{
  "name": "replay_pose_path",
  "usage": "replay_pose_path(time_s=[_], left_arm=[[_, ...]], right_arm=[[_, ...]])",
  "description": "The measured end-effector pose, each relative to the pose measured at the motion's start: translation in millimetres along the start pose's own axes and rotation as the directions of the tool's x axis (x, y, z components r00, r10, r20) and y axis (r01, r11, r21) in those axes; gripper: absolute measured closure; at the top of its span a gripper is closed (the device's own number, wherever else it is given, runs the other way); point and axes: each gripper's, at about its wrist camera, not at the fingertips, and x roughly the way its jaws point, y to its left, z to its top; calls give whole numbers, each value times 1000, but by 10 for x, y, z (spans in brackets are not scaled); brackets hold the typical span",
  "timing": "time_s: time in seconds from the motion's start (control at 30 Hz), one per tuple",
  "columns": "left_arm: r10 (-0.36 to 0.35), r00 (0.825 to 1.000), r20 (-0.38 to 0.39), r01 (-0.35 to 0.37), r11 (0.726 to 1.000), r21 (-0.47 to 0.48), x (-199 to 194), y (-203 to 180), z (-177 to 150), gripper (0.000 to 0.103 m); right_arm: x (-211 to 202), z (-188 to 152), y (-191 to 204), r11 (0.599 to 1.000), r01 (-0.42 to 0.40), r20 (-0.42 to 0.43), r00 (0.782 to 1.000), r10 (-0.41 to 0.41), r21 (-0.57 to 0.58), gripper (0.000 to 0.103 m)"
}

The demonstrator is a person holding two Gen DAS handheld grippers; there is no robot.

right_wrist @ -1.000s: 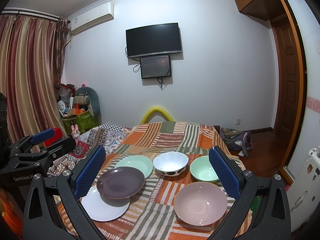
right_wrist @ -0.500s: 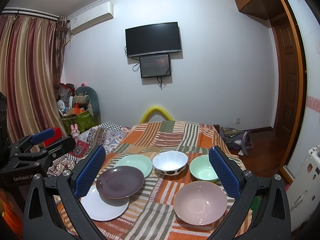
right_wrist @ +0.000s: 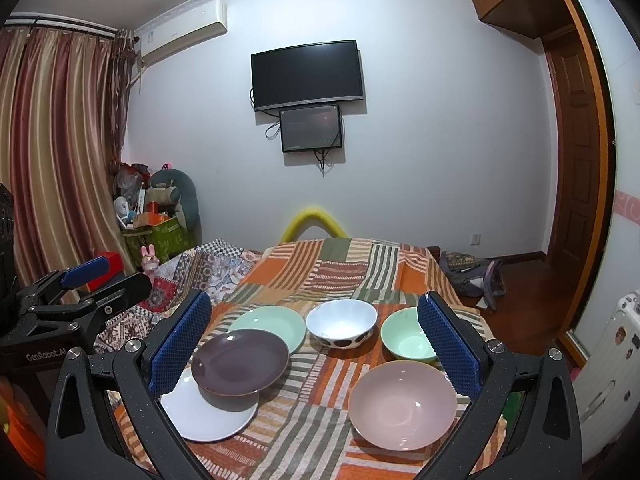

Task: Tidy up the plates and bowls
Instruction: 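Close the right gripper on the dark purple plate rim while the left gripper grips it too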

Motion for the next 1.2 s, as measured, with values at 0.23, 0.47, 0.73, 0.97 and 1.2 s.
replay_pose_path(time_s=[0.23, 0.47, 0.73, 0.97, 1.2], left_arm=[[-3, 1000, -19, 3, 1000, -22, 97, 145, 3, 0], [8, 998, -62, -10, 999, -35, 288, 333, -32, 0], [12, 984, -176, -25, 997, -72, 722, 743, -154, 0], [44, 957, -286, -72, 993, -88, 1204, 1174, -348, 14], [38, 907, -420, -96, 988, -117, 1713, 1585, -686, 31]], right_arm=[[99, -3, 36, 1000, -3, -21, 1000, 2, -5, 0], [299, -11, 103, 1000, -12, -63, 998, 11, -10, 0], [762, -108, 232, 999, -51, -156, 987, 50, -4, 0], [1235, -269, 317, 997, -78, -267, 961, 78, 11, 15], [1759, -548, 352, 995, -90, -412, 905, 101, 46, 32]])
